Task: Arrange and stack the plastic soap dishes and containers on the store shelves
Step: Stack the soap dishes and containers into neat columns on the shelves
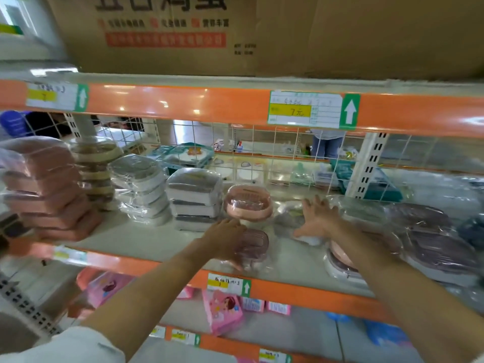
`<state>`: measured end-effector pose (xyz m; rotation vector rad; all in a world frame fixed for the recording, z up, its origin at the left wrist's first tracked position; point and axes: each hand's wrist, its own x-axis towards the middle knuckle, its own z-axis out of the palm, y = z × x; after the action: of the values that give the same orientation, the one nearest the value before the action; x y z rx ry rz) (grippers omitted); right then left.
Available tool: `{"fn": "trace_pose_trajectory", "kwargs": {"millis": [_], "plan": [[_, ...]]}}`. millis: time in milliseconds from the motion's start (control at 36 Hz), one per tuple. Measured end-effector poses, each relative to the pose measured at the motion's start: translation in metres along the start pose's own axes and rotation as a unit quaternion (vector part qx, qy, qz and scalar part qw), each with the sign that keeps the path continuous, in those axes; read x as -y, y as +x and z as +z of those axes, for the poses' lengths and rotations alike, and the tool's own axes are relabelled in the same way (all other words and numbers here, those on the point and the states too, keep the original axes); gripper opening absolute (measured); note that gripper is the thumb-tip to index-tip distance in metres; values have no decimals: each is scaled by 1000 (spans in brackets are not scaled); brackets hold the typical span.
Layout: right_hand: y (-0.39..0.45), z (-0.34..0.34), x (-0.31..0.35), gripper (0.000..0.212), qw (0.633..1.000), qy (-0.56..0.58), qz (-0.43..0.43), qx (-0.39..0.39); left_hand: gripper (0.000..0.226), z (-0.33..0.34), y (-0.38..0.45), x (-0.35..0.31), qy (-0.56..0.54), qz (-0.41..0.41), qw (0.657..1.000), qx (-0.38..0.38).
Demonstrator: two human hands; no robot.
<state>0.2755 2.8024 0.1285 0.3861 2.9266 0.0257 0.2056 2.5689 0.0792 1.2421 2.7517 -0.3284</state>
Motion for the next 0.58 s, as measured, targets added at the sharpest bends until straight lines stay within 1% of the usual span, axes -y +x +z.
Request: {"fn": "trace_pose_trajectory", "kwargs": {"millis": [56, 139, 194, 250, 278, 333, 361, 417, 472, 500, 583], "plan": [[-7, -6, -3, 102, 999, 20, 0, -36, 81, 8, 15, 1, -27, 9, 1000, -7], [-14, -15, -10, 98, 994, 57, 4, -89, 59, -12, 10, -11, -44, 43, 998, -27], [-17, -20, -13, 98, 990, 88, 3, -113, 57, -18, 5, -14, -52, 55, 996, -45], [-18, -24, -11, 101, 983, 136, 1, -123, 53, -22, 2, -14, -69, 50, 995, -60], [-18, -27, -9, 102, 979, 162, -1, -124, 54, -22, 2, -13, -100, 36, 992, -66], [-17, -32, 2, 100, 969, 211, -10, -126, 65, -23, -2, -5, -140, 16, 987, -72], [-16, -35, 10, 99, 964, 232, -18, -129, 63, -26, -8, -1, -135, 18, 988, -78], [-12, -39, 27, 100, 953, 267, -38, -138, 43, -30, -21, 9, -140, 8, 986, -95], [-9, -42, 48, 100, 941, 298, -69, -143, 31, -30, -33, 18, -154, 2, 980, -122], [-7, -44, 59, 101, 936, 312, -86, -142, 29, -28, -38, 22, -161, -1, 978, -129], [1, -49, 93, 102, 930, 319, -123, -132, 34, -21, -50, 37, -154, -12, 980, -125]]}}
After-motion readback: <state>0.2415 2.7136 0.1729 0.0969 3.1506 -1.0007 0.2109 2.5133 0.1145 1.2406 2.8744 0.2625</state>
